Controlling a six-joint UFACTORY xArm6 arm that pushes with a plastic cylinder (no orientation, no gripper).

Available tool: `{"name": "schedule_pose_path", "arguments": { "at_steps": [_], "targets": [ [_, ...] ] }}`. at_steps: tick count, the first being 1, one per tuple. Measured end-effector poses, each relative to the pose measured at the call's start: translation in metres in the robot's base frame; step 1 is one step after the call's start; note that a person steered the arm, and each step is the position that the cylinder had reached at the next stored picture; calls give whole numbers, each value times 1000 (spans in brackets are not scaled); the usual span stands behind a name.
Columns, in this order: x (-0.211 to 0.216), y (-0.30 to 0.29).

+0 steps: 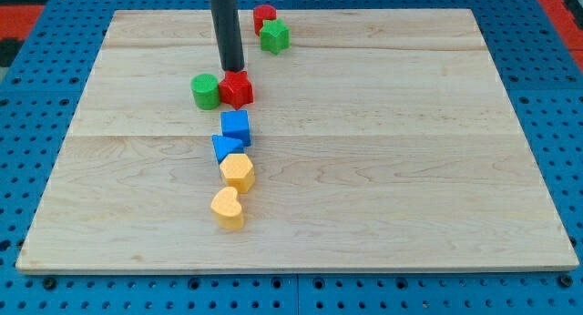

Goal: Make a triangle with the red circle green circle and red star

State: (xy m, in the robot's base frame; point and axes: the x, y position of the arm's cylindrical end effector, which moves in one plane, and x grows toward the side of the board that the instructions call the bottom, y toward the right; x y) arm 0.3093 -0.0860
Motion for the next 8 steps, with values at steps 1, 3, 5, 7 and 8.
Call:
{"name": "schedule_pose_path", "arguments": {
  "at_steps": [1, 3, 5, 7, 8],
  "targets": [
    [-17, 16],
    [-44, 131],
    [-110, 48],
    [-115, 7],
    [-98, -59]
  ]
}}
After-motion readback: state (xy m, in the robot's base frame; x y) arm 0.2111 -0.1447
